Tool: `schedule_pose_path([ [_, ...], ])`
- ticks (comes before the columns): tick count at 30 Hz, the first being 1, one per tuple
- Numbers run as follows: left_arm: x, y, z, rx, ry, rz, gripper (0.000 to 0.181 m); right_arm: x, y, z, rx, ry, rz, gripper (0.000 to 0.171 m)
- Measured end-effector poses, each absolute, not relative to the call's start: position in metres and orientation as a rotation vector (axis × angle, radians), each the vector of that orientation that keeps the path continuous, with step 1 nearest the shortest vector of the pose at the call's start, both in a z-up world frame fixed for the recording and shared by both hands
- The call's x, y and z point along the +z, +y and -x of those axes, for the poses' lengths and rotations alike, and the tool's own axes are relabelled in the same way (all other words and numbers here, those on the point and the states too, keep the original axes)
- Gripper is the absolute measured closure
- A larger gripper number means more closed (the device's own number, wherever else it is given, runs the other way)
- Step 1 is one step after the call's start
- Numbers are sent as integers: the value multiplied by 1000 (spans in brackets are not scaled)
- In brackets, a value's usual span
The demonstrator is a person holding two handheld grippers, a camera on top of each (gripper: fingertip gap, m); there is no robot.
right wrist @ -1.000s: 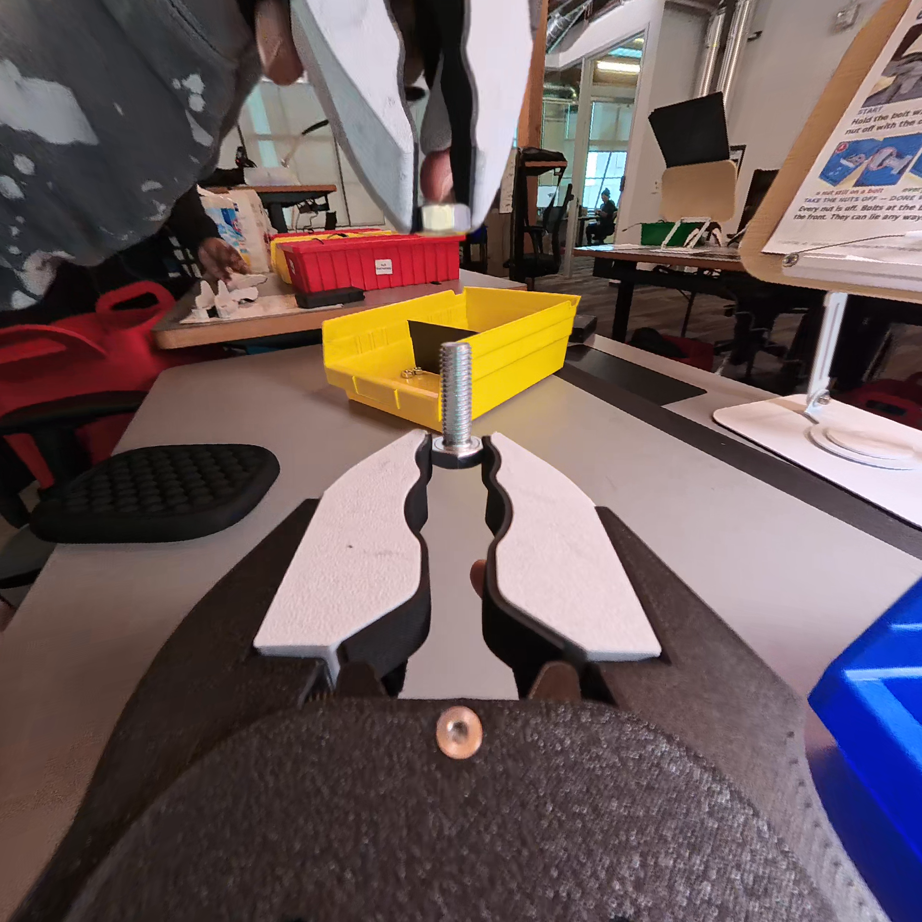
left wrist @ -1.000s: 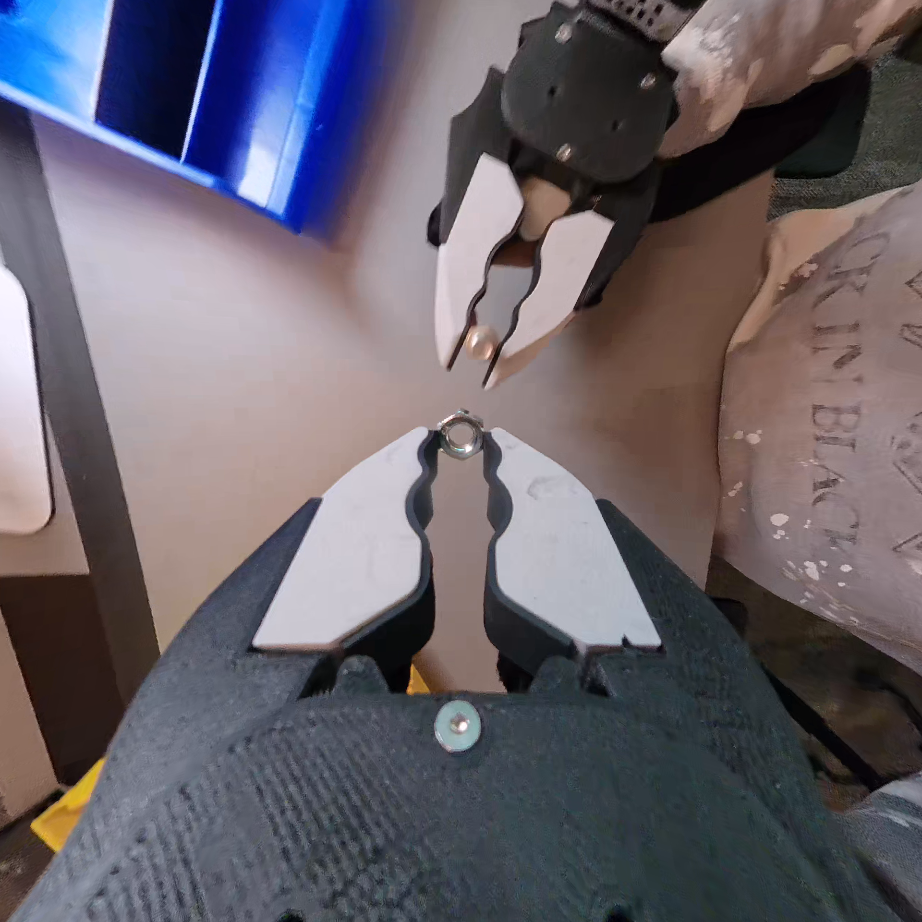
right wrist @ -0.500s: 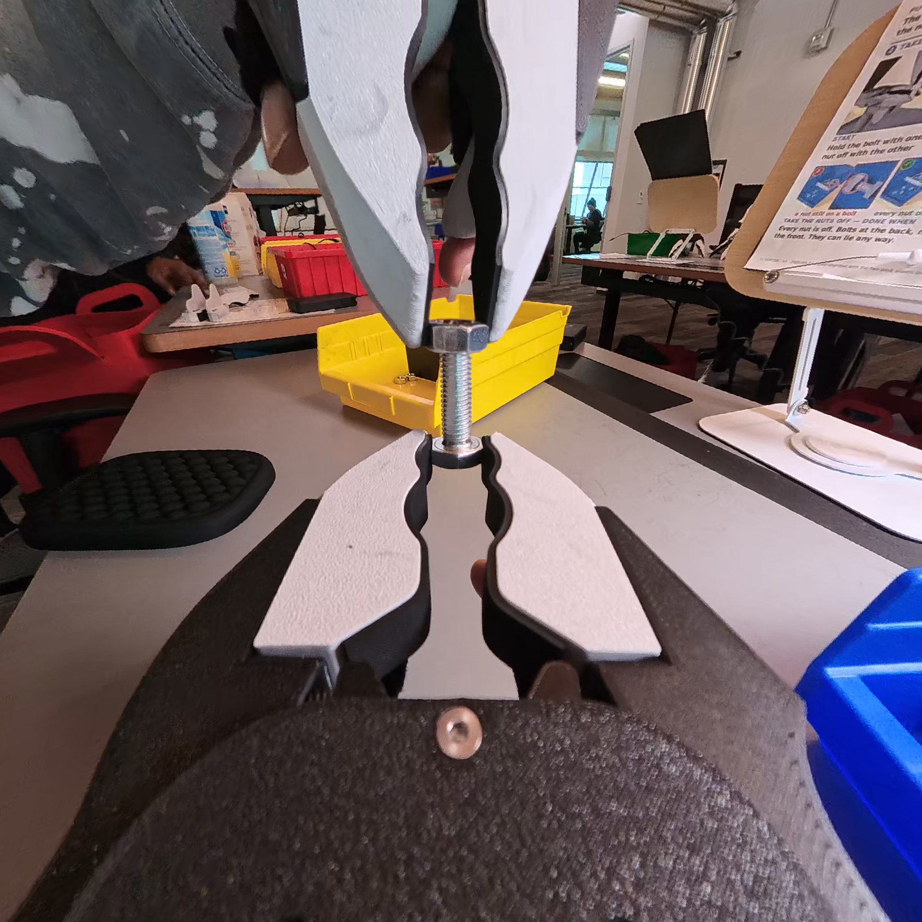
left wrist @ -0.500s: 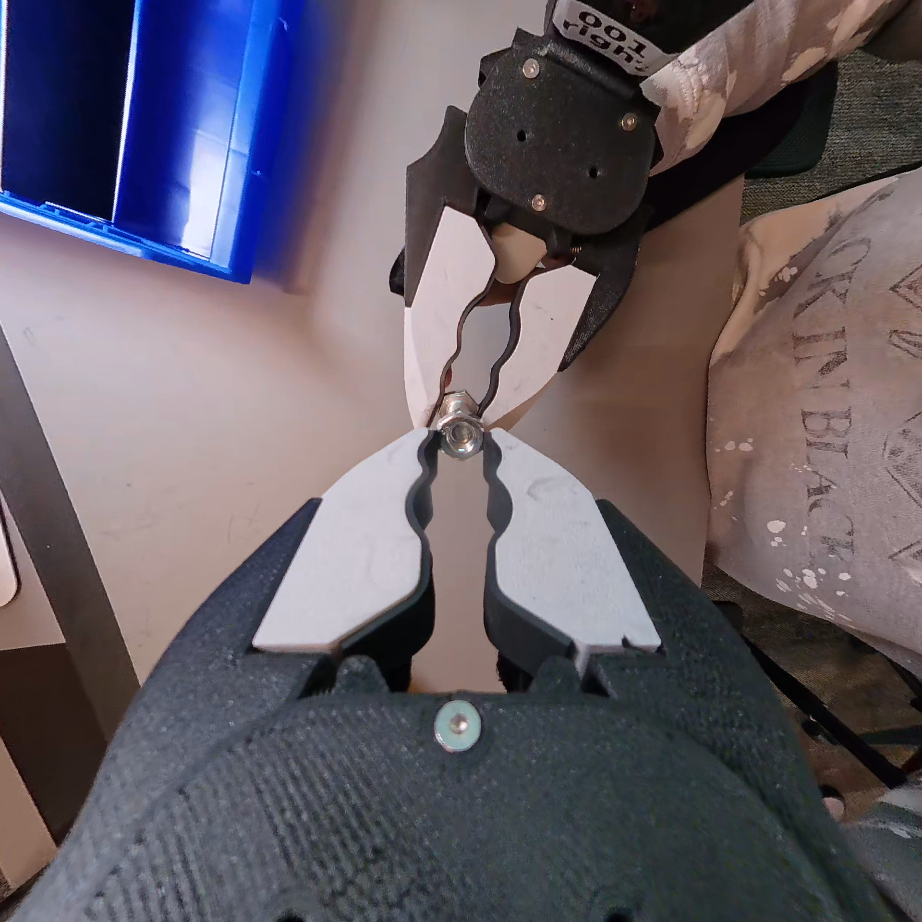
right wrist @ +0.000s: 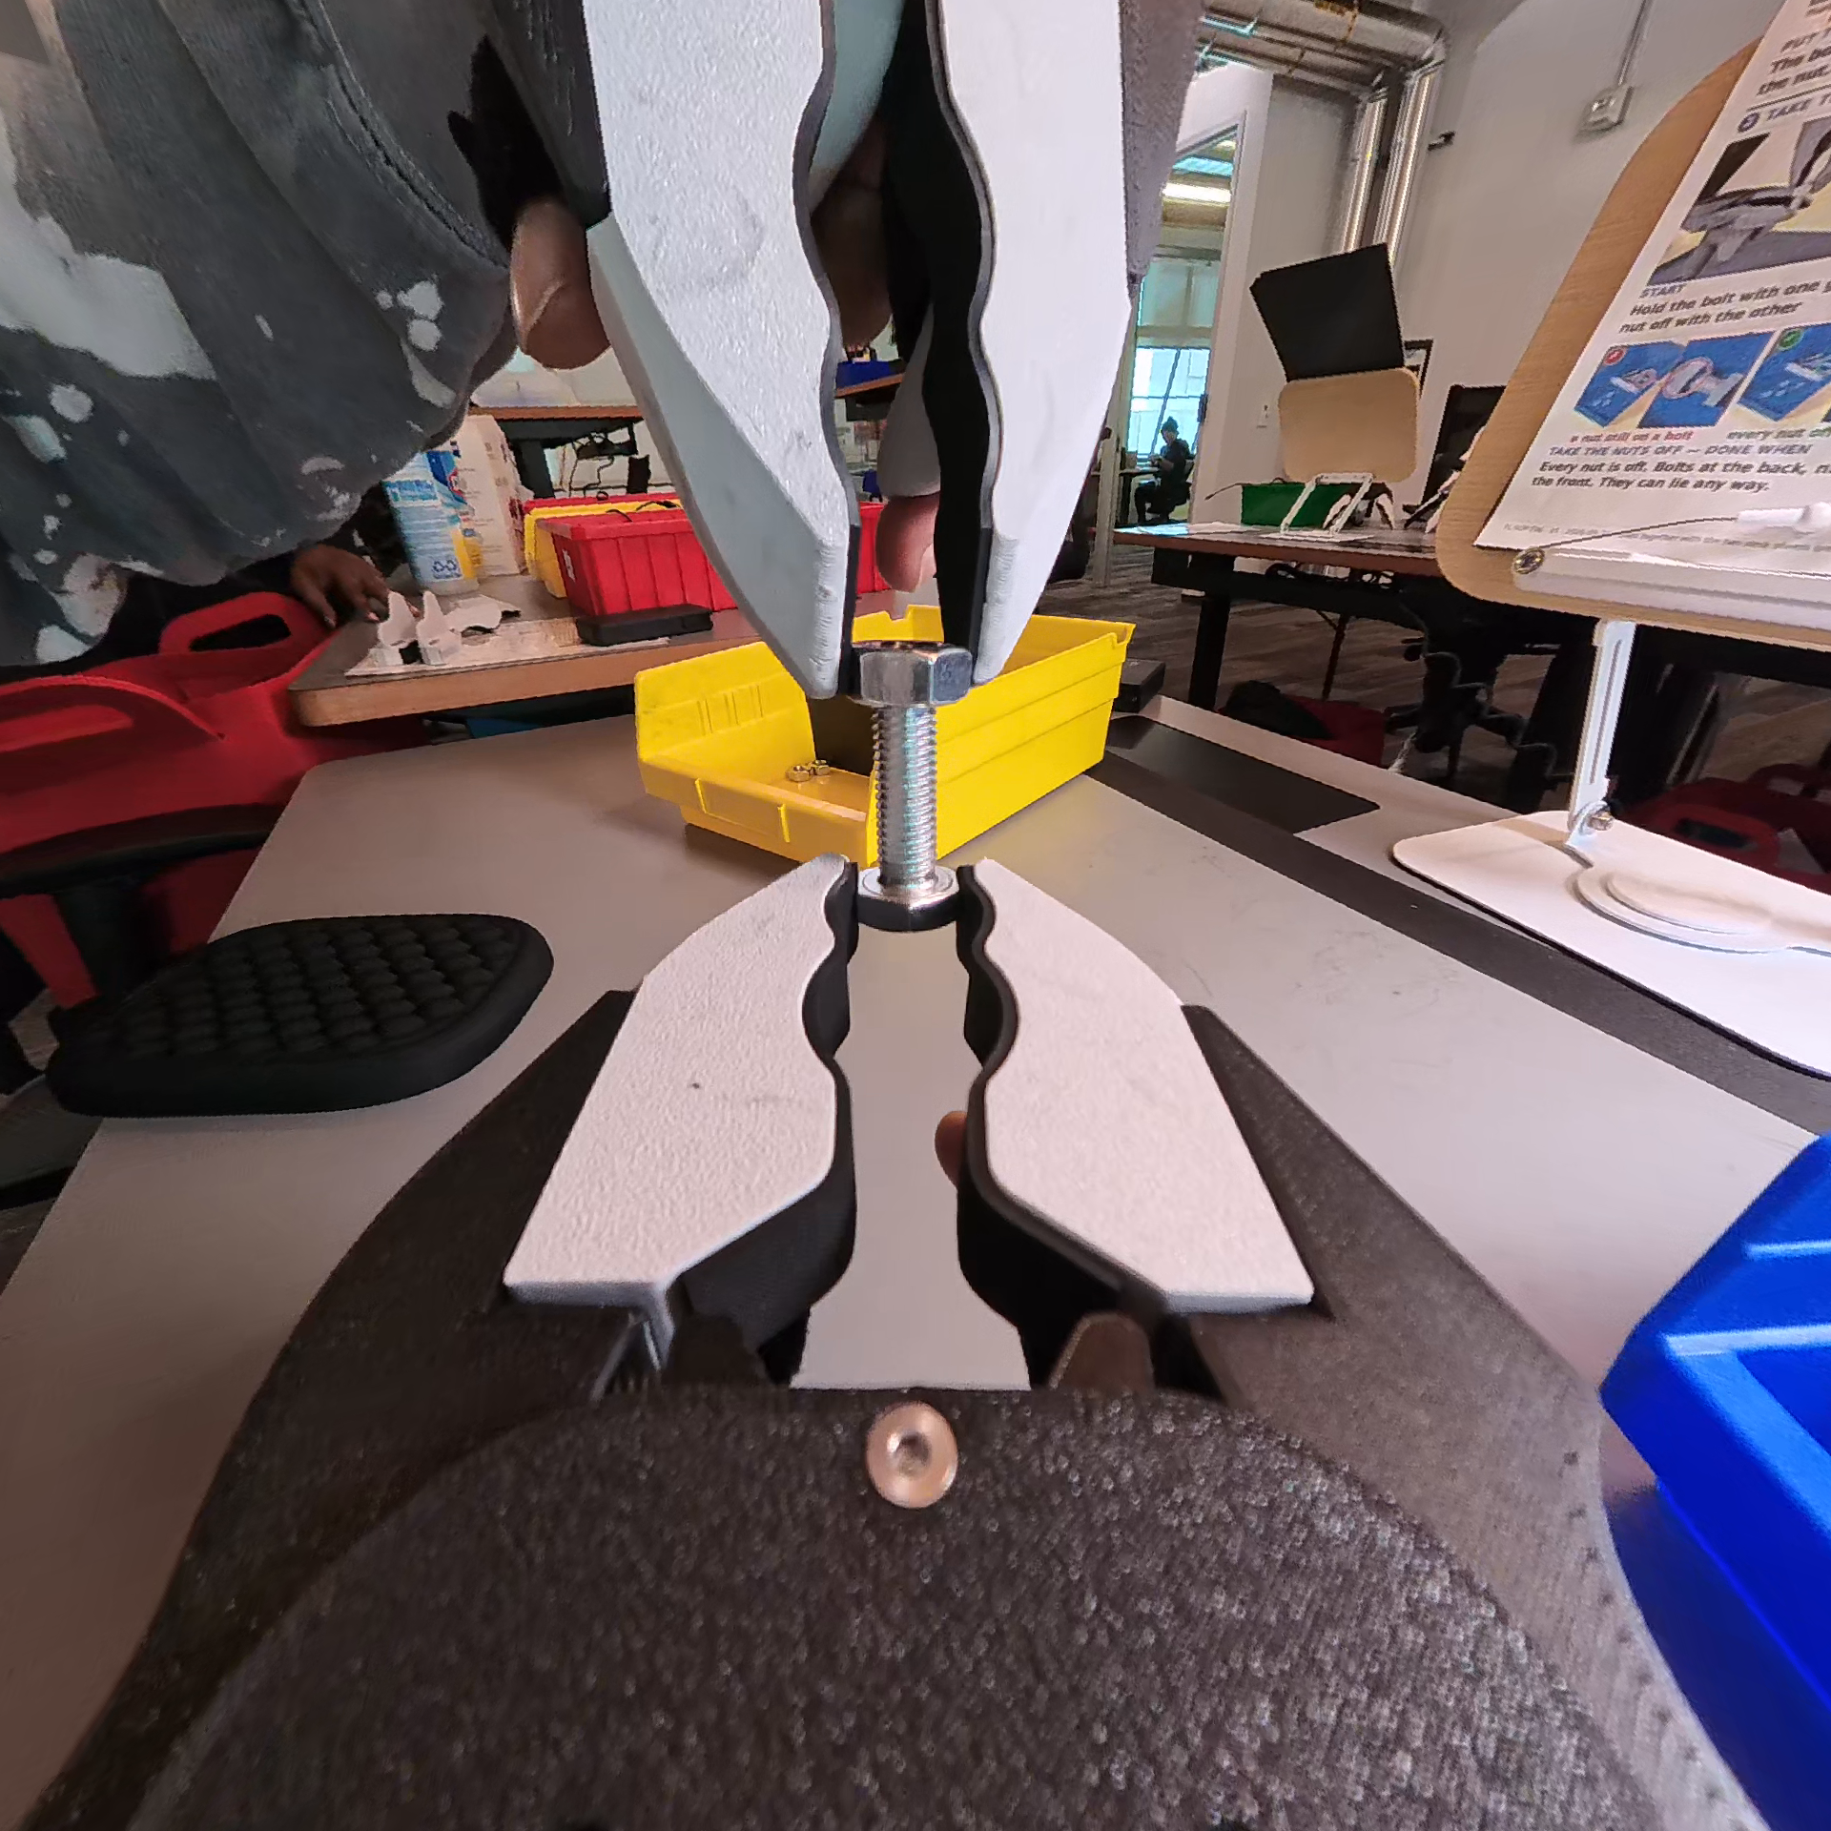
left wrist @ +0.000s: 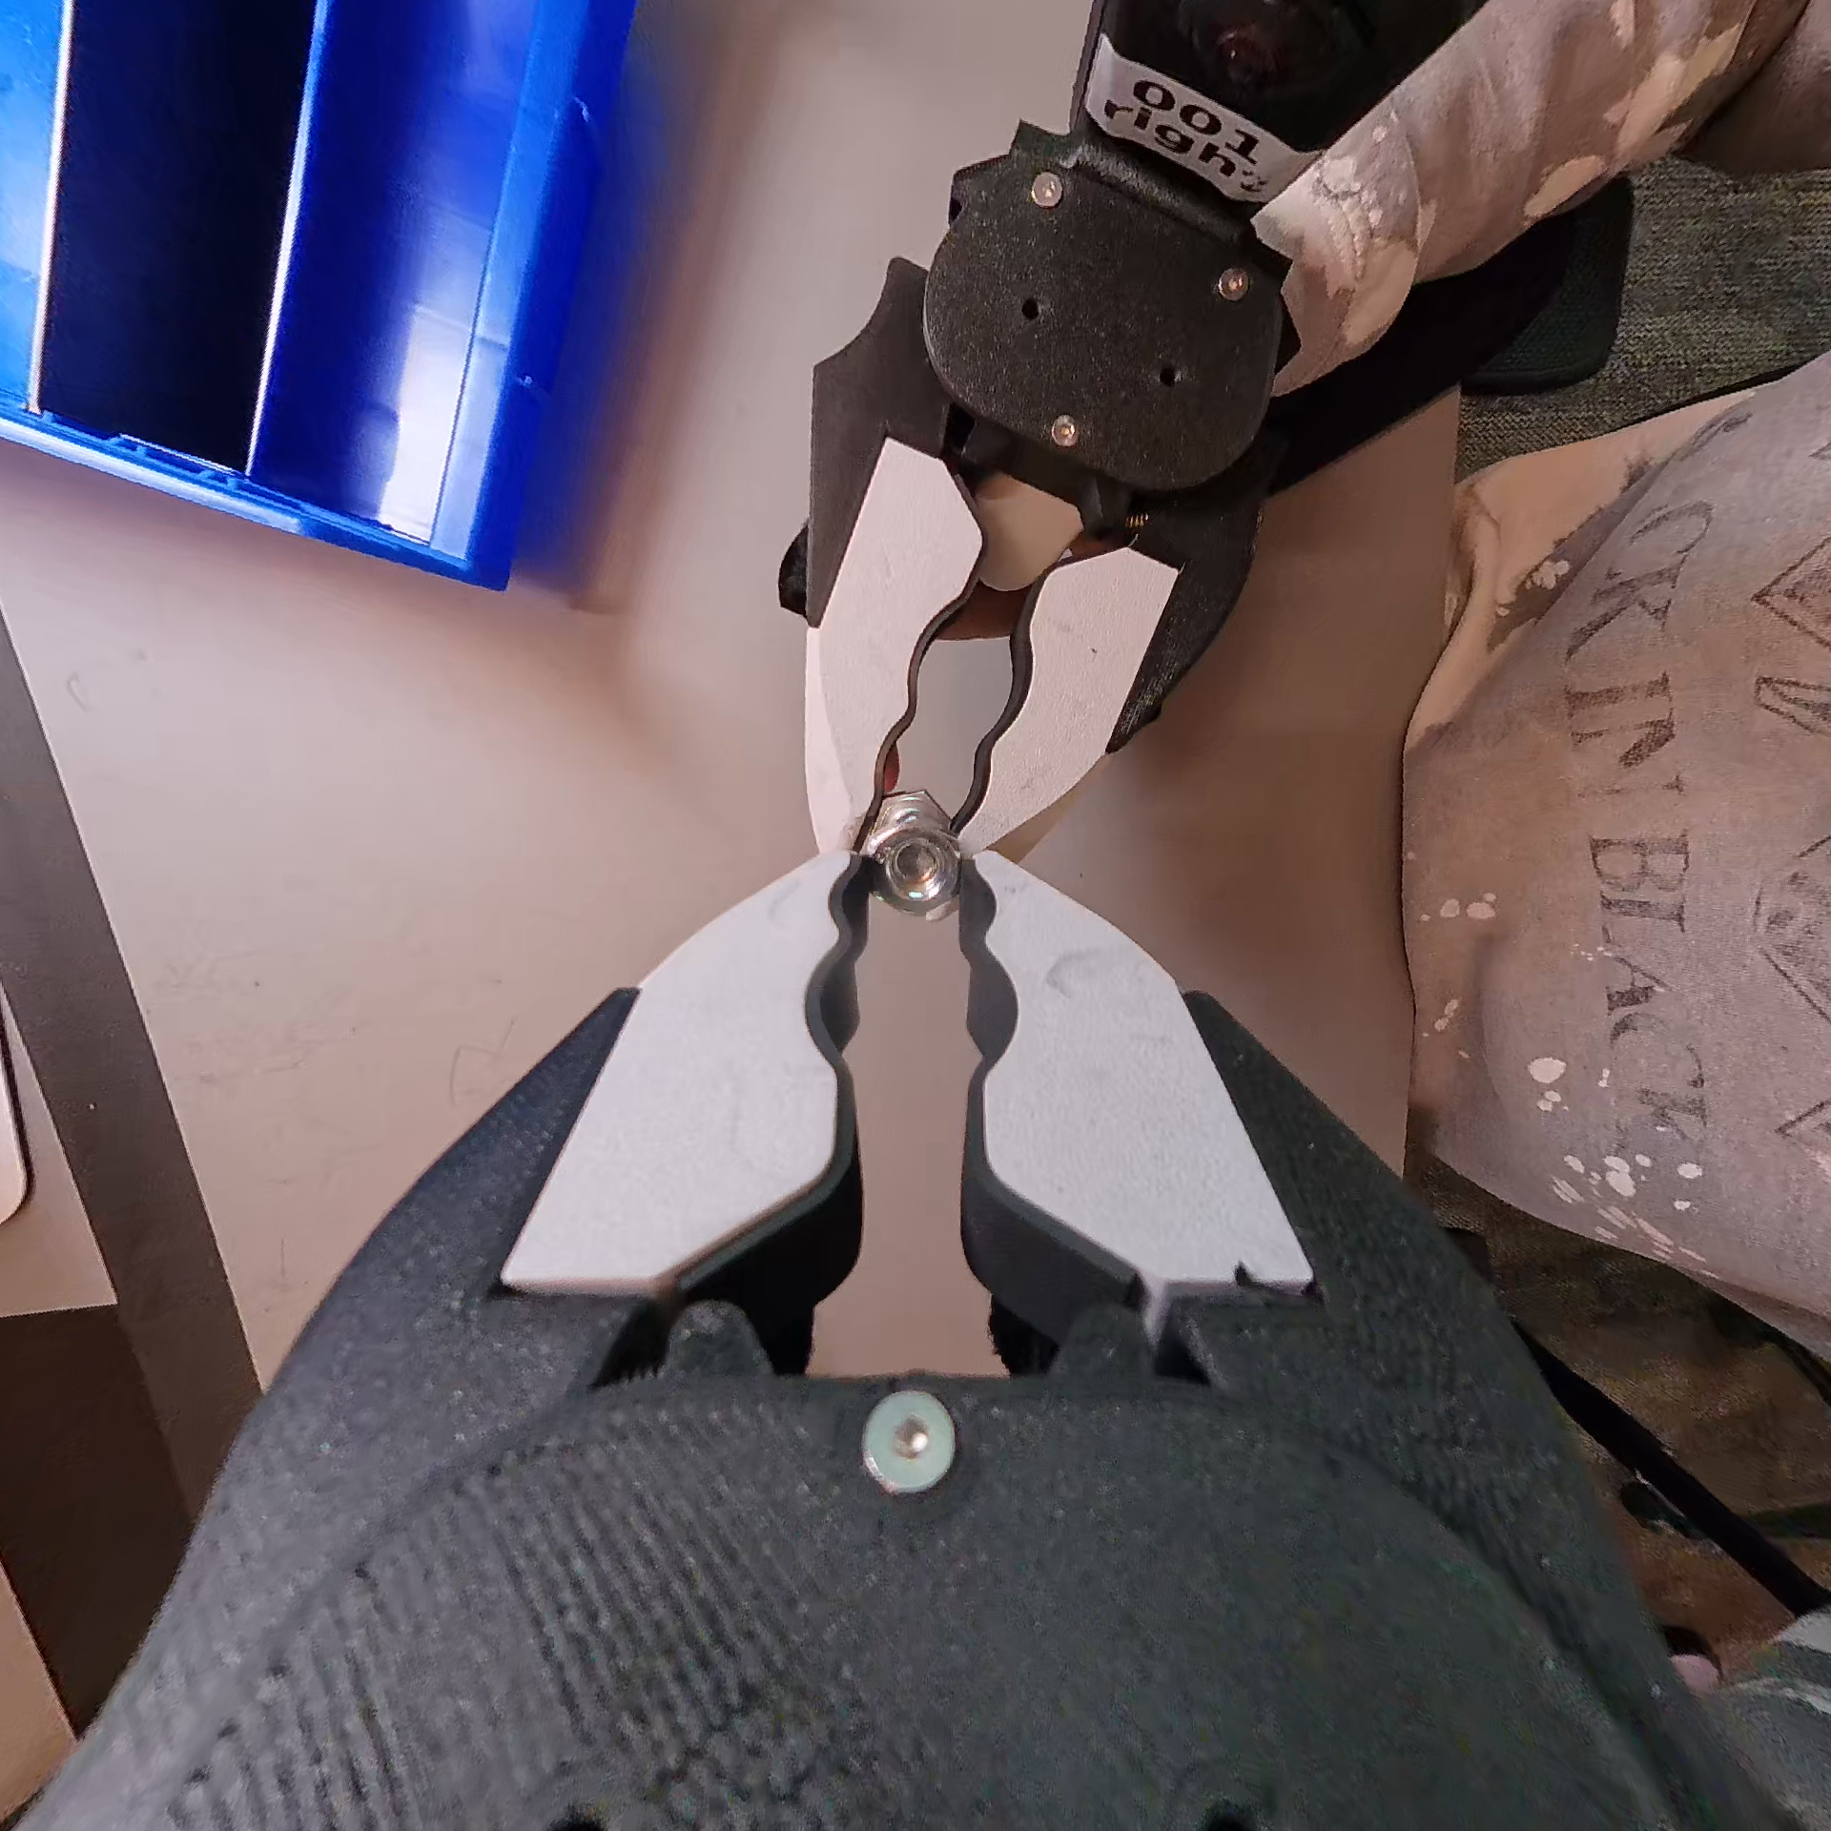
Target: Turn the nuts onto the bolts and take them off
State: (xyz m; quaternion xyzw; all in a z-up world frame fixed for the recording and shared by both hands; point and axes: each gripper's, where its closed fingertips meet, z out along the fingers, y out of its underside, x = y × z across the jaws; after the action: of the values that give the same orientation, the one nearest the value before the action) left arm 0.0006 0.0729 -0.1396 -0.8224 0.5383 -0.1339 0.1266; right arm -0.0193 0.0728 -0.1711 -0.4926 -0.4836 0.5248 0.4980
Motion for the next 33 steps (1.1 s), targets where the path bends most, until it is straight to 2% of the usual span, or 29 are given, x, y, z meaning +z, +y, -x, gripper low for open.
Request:
schedule_pose_path([
  [10,-127,75,0,-419,1490,2267,151,-169,74,18,1271,-1158,1187,153],
  [20,-123,82,-7,-714,1010,1845,151,-161,79,13,1285,-1112,1171,153],
  [33,-110,80,-4,-881,893,1661,152,-147,69,9,1363,-1094,1075,153],
])
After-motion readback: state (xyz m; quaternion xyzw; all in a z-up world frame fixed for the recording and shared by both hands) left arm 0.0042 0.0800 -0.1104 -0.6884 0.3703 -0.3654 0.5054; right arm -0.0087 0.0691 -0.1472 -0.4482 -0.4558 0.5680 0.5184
